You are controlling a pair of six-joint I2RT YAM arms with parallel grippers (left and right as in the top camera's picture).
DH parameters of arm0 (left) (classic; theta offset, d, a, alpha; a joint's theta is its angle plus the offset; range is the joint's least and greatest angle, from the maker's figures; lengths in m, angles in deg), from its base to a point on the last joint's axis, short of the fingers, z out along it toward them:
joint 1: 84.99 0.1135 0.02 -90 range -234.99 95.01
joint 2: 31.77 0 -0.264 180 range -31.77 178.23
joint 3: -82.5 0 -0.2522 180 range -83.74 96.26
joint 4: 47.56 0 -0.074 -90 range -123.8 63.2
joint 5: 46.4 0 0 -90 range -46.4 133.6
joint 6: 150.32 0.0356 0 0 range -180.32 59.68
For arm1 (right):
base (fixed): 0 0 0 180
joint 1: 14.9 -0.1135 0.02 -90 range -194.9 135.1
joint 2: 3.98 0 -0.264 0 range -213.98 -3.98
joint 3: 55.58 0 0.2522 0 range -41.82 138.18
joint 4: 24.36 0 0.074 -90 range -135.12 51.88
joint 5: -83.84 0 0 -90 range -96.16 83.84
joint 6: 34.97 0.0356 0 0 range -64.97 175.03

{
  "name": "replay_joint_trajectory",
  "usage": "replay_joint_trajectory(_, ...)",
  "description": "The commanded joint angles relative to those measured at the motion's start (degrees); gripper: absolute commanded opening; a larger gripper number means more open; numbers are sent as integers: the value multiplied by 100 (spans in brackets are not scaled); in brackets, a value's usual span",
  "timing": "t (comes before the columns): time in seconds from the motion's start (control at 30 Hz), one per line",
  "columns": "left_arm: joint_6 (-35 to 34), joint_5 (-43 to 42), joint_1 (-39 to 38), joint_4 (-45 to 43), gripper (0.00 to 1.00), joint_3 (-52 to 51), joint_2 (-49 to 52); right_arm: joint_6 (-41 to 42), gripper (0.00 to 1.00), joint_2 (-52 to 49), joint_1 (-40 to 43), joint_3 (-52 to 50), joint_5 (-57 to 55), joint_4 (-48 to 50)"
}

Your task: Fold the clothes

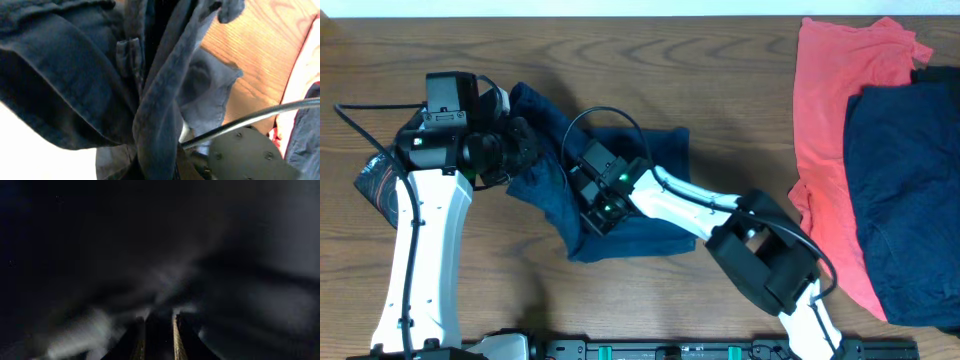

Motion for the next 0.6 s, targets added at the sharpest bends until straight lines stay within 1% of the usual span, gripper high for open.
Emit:
replay_joint_trajectory(0.0, 17, -98, 17, -68, 6, 162, -68, 293, 20, 708, 398, -28, -1440, -229)
replay_joint_trajectory(0.07, 17, -98, 17, -68, 6, 162, -68, 376, 22, 1097, 693, -31, -1980, -490)
replay_joint_trajectory(0.13, 17, -98, 17, -68, 6, 162, -68, 376, 25, 1346, 1001, -31, -2188, -730)
replay_joint_trajectory(0.17, 17, -98, 17, -68, 6, 162, -68, 365, 25, 1423, 1152, -31, -2197, -859)
replay_joint_trajectory(0.27, 17, -98, 17, -72, 6, 162, -68, 358, 24, 1464, 1652, -35, -2188, -1331)
replay_joint_trajectory(0.33, 15, -98, 17, -76, 6, 162, -66, 358, 21, 1403, 1945, -101, -2153, -1567)
replay_joint_trajectory(0.43, 7, -103, 17, -116, 6, 162, -24, 356, 19, 1314, 2177, -299, -2094, -1611)
replay_joint_trajectory(0.57, -243, -103, -81, -144, 7, 162, 79, 356, 19, 1250, 2227, -780, -1851, -1360)
